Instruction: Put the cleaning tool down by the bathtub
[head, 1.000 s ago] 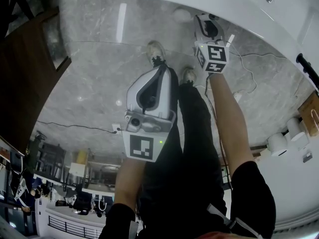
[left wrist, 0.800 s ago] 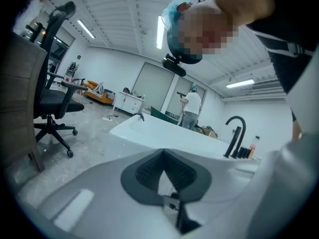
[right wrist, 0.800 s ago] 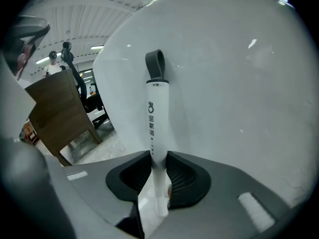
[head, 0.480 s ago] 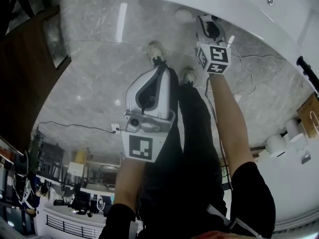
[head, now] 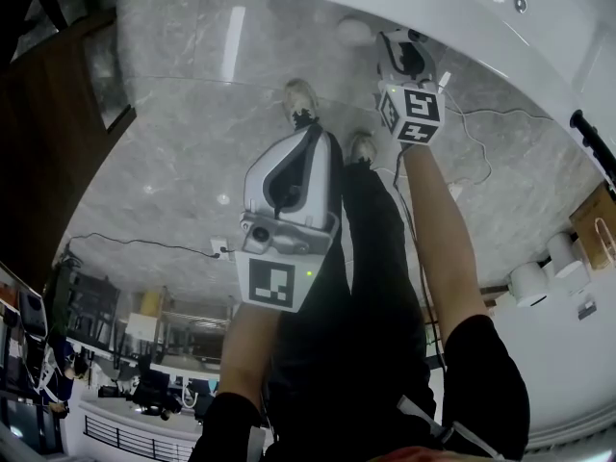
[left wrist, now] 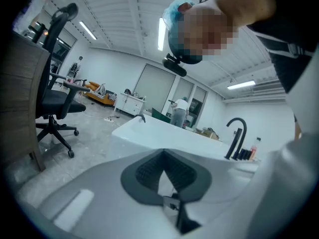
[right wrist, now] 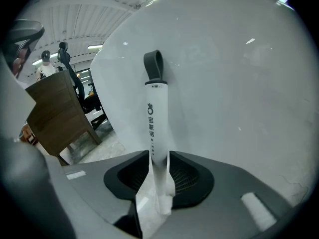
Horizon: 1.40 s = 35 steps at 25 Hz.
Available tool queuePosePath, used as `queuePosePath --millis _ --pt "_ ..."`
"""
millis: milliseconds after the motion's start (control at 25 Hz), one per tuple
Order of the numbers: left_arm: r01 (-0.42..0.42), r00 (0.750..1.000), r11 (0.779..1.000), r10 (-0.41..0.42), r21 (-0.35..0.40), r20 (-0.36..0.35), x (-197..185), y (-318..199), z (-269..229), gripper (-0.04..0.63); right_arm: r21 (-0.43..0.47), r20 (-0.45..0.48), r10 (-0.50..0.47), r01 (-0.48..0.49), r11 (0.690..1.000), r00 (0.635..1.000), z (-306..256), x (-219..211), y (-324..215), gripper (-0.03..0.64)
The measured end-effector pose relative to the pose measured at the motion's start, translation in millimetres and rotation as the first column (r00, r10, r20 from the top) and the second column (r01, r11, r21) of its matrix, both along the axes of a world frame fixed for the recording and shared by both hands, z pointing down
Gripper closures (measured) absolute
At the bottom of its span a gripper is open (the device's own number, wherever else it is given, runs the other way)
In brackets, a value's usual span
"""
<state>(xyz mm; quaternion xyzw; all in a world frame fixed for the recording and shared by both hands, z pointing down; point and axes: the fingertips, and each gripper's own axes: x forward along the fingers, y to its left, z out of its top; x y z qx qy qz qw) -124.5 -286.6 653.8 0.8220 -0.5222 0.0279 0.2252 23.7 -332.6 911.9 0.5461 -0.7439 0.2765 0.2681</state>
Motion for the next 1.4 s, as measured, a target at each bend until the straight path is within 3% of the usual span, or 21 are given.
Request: queuePosePath --millis 880,1160,1400 --pt "0.017 1.000 1.000 -0.017 0.020 -0.006 11.2 22.4 -17.9 0.589 0.010 -0.005 0.021 -0.021 1.000 1.000 -23.0 14.5 26.1 0.474" --pt "0.031 0.999 0.999 -0.030 0.040 -0.016 20.8 40.3 -35.8 0.589 -0.015 0.024 0.025 -0.025 1.000 0.999 -42.0 18.6 57.8 0.511" --pt "0.026 1.000 0.997 -0.025 0.066 -0.014 36.1 59.0 -55.9 0.589 -0.027 0.022 0.032 -0.031 0.999 0.999 -62.2 26.3 83.7 0.592"
